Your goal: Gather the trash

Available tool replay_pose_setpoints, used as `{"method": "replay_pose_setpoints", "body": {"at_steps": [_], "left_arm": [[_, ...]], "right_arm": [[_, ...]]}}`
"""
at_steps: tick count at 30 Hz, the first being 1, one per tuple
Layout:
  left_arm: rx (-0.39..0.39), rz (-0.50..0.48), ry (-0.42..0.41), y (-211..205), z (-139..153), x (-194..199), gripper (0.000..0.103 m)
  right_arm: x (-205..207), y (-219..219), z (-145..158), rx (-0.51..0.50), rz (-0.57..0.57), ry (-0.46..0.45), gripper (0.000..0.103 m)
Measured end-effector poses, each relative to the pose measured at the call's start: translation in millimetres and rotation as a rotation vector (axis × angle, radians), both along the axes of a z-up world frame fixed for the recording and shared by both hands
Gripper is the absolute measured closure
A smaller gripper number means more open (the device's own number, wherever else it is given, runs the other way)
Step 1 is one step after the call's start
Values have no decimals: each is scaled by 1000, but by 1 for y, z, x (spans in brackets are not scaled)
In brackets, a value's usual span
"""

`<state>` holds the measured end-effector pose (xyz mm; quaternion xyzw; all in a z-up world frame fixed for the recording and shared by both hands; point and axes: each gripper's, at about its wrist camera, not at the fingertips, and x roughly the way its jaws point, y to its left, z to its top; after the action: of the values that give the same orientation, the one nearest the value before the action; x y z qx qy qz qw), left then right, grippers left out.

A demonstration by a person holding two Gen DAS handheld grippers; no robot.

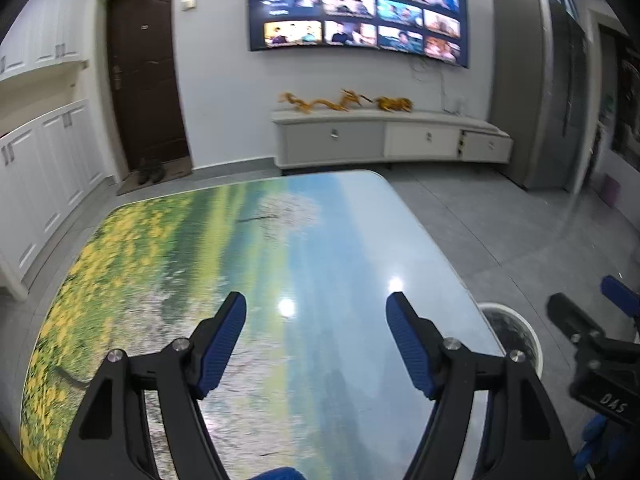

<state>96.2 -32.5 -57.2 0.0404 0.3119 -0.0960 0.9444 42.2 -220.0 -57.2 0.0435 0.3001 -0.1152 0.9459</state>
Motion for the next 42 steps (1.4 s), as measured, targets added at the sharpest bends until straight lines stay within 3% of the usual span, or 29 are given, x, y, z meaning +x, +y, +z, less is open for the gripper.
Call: {"method": "replay_pose_setpoints", "body": {"at_steps": [8,25,31,42], "left_arm": [[0,77,-42,33,5,-14,26],[-14,204,-31,74,-2,-6,25],[-22,181,-19,69,-5,-6,25],[-27,57,-7,24,-3,-15,25]], "right_arm": [[-10,18,12,-43,-4,-42,0],[-13,17,8,-39,-28,-45,0],[-12,13,4,-36,-40,-38,0],[-15,-1,-2,-32,-75,-25,0]]}}
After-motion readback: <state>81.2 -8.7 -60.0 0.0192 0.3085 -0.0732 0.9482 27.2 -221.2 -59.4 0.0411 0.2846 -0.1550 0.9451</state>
